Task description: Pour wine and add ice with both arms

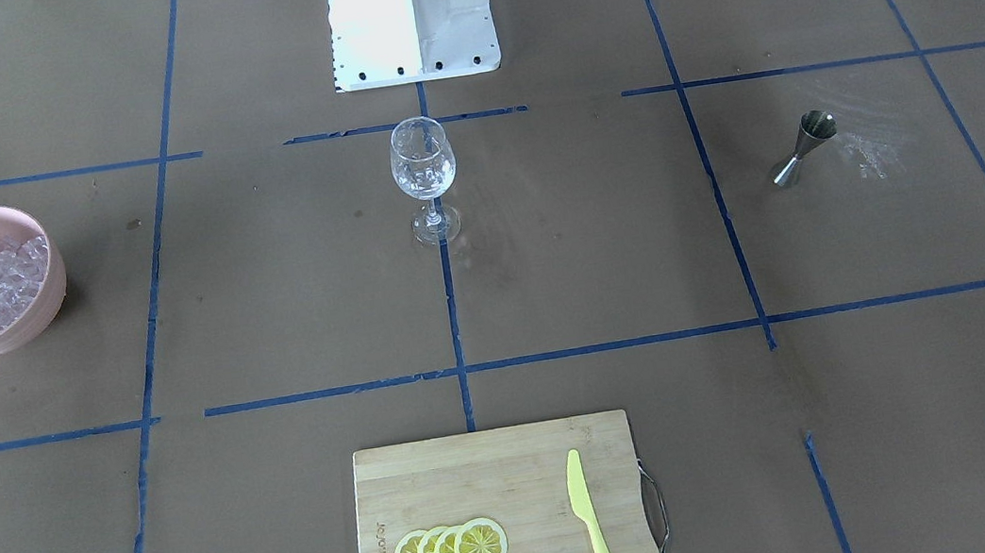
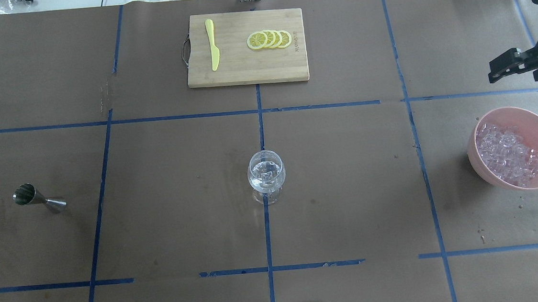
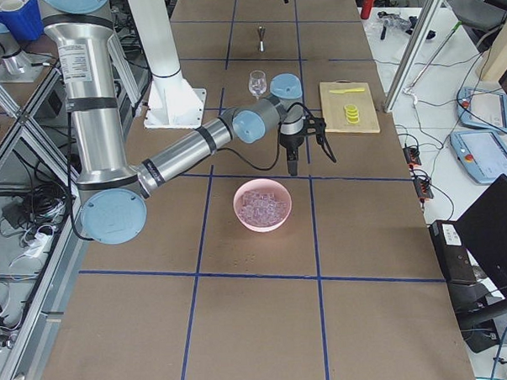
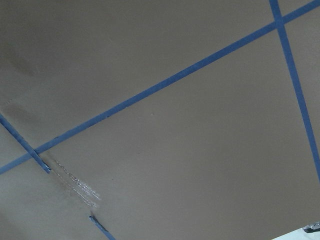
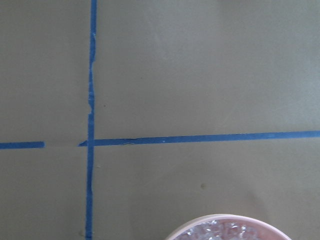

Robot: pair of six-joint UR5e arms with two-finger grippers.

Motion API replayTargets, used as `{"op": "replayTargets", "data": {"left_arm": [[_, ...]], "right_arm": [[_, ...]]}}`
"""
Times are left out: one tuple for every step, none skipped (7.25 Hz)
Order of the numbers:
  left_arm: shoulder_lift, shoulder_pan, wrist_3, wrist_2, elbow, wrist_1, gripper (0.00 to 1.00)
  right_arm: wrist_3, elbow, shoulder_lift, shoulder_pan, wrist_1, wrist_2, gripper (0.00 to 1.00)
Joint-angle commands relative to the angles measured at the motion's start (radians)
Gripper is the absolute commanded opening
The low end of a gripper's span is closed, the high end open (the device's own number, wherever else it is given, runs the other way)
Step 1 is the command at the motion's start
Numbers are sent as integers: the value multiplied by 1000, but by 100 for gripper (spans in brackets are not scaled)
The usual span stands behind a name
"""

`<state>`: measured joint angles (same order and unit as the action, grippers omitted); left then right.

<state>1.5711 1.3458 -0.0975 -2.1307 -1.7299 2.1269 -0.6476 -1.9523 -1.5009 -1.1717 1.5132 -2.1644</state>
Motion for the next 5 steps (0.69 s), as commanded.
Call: {"op": "replayTargets", "data": {"left_arm": [[138,88,117,-6,-29,-337,100],[129,92,117,-120,-28,-391,100],[119,101,114,-285,-30,-450,100],[62,108,111,-301,-77,-462,100],[-3,108,113,-293,-110,-458,100]], "right_arm": [[284,122,-10,-159,2,-52,100],[396,188,-6,-208,4,-73,100],[451,222,-7,-236,4,-89,100],[486,228,-12,-270,10,-107,100],[535,237,-12,-284,31,-107,100]]}}
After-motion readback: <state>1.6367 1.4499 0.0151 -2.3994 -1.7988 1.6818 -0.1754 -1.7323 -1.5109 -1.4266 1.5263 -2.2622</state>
